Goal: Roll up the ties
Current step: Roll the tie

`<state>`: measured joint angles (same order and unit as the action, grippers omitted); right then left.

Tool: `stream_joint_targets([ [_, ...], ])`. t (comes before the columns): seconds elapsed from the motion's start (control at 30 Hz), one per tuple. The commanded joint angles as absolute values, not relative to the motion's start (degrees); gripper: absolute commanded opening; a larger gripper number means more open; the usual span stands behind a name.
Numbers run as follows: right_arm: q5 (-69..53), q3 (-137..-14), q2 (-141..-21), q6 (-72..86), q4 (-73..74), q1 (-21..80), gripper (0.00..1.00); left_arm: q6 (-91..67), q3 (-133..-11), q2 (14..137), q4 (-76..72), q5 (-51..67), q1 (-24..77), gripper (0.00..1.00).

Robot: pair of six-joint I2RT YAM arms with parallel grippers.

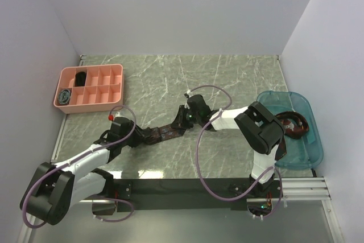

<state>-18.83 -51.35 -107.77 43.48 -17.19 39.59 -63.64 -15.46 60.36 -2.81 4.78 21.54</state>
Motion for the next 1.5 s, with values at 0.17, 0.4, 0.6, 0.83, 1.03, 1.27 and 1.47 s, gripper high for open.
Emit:
stream_joint_targets([
  [0.17, -16.3, -52.6, -102.5, 36.9, -5.9, 40.3, 0.23, -59.2, -19.9, 63.4, 5.9, -2.2, 23.6, 0.01],
  [0.4, -21.1, -59.9, -104.1, 36.6, -5.2, 43.3, 0.24, -58.4, -25.2, 67.9, 12.2, -6.6, 27.4, 0.01],
  [0.6, -25.4, -62.8, -108.0, 38.8, -8.7, 45.2, 0.24, -57.7, -30.6, 69.6, 19.2, -11.3, 30.3, 0.01],
  [0.83, -27.2, -64.3, -113.1, 39.6, -9.8, 46.4, 0.24, -58.1, -34.7, 71.6, 22.5, -13.4, 32.7, 0.01],
  [1.03, -27.3, -62.6, -115.8, 40.2, -12.0, 46.8, 0.20, -58.5, -38.6, 73.9, 25.0, -14.5, 34.8, 0.02],
  [1.27, -26.8, -61.5, -116.6, 39.9, -12.7, 46.8, 0.11, -59.4, -43.0, 75.7, 25.9, -13.2, 36.9, 0.17],
  [1.47, -26.7, -61.2, -116.5, 39.8, -12.9, 46.8, 0.11, -61.1, -44.6, 76.3, 25.1, -11.3, 37.9, 0.30],
])
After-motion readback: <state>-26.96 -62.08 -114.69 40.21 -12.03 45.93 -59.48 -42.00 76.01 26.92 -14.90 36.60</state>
